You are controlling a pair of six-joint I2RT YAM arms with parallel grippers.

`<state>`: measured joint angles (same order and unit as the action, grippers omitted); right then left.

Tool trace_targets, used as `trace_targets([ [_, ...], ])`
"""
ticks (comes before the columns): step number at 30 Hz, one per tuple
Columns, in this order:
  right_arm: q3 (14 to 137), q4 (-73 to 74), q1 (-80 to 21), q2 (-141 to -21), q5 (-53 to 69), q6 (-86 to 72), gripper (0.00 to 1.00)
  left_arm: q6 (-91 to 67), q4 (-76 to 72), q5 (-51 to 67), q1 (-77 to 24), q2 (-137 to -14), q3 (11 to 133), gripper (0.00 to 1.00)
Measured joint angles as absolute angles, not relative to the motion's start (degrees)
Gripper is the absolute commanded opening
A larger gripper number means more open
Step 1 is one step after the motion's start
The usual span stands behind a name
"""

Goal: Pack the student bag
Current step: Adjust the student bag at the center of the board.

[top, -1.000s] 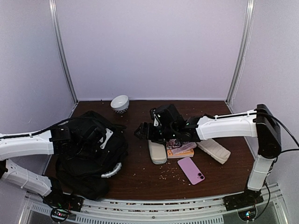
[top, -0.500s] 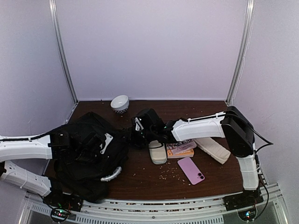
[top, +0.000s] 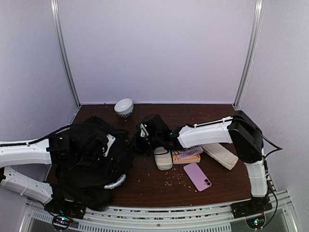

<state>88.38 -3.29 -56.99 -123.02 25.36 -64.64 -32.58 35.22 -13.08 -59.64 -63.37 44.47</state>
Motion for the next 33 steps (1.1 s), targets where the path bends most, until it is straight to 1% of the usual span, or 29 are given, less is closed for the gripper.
trace_targets([
  [6,79.5,-3.2,-56.2,-116.9,22.2,-63.1,0.00,-37.6,38.2,-16.7,-58.6,-59.4,48.1,0.98],
  [10,75.0,-2.5,-55.4,-111.5,20.6,-61.6,0.00,-44.6,41.9,-19.3,-55.2,-55.7,48.2,0.98],
  [17,65.9,-2.6,-55.2,-104.0,18.7,-60.3,0.00,-58.3,48.0,-22.8,-50.8,-44.7,40.3,0.96],
  [20,61.8,-3.0,-55.2,-101.8,17.9,-60.0,0.00,-61.6,50.0,-23.6,-50.0,-42.1,37.5,0.95],
  [25,54.9,-5.1,-55.3,-97.3,17.3,-59.4,0.00,-62.7,50.9,-23.4,-46.5,-40.7,36.2,0.96],
  [30,50.4,-6.8,-56.1,-94.0,16.0,-58.8,0.00,-62.7,47.3,-20.4,-43.3,-42.1,33.5,0.96],
  [32,49.1,-7.4,-56.5,-93.3,15.3,-58.7,0.00,-62.7,44.7,-18.4,-41.7,-43.2,31.7,0.94],
  [33,48.7,-7.4,-56.8,-93.1,15.0,-58.5,0.00,-62.7,42.5,-16.6,-40.2,-43.8,30.1,0.91],
])
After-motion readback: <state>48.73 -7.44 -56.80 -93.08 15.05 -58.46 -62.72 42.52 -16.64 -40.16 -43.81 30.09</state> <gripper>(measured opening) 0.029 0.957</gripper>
